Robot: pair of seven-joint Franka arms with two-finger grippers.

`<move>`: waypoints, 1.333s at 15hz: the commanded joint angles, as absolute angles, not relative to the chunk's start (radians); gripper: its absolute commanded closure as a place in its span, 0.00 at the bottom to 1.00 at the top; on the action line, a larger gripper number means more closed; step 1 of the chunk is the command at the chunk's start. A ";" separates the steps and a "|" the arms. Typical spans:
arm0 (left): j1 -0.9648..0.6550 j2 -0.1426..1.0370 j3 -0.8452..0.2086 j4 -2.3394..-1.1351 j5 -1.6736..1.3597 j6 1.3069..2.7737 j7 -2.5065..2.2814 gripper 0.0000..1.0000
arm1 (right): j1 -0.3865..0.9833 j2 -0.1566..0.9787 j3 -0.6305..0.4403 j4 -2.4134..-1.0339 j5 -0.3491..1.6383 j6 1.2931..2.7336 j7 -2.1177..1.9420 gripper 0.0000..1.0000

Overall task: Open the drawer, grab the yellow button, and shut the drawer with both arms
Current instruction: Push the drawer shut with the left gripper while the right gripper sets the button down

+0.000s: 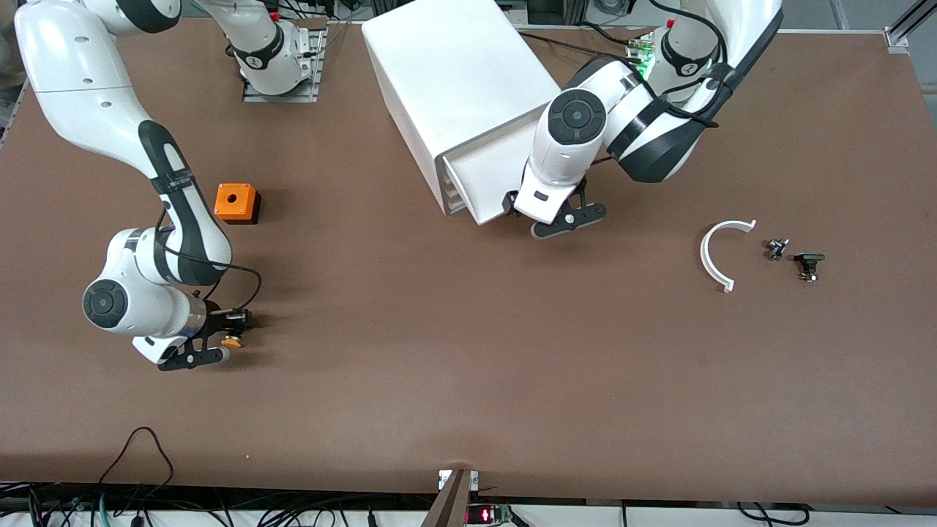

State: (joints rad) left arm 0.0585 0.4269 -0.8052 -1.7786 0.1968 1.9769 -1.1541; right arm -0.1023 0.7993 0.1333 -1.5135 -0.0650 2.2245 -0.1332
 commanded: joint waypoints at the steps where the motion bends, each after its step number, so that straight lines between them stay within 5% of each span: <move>1: 0.084 0.393 -0.827 -1.818 0.088 1.957 -1.149 0.00 | -0.106 0.796 0.149 -1.522 -0.081 2.238 -0.134 0.58; 2: 0.084 0.393 -0.836 -1.818 0.081 1.953 -1.149 0.00 | -0.104 0.799 0.149 -1.519 -0.081 2.238 -0.120 0.04; 3: 0.084 0.393 -0.844 -1.819 0.081 1.951 -1.149 0.00 | -0.104 0.798 0.149 -1.519 -0.081 2.238 -0.111 0.00; 10: 0.083 0.396 -0.884 -1.845 0.006 1.933 -1.149 0.00 | -0.103 0.672 0.150 -1.511 -0.084 2.175 -0.107 0.00; 20: 0.066 0.402 -0.905 -1.845 -0.067 1.871 -1.147 0.00 | -0.103 0.353 0.155 -1.520 -0.083 1.824 -0.032 0.00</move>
State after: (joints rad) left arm 0.0651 0.4266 -0.8899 -1.8260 -0.0279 1.9017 -1.1541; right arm -0.0994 0.4344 0.1440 -1.4892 -0.0652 1.8877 -0.0606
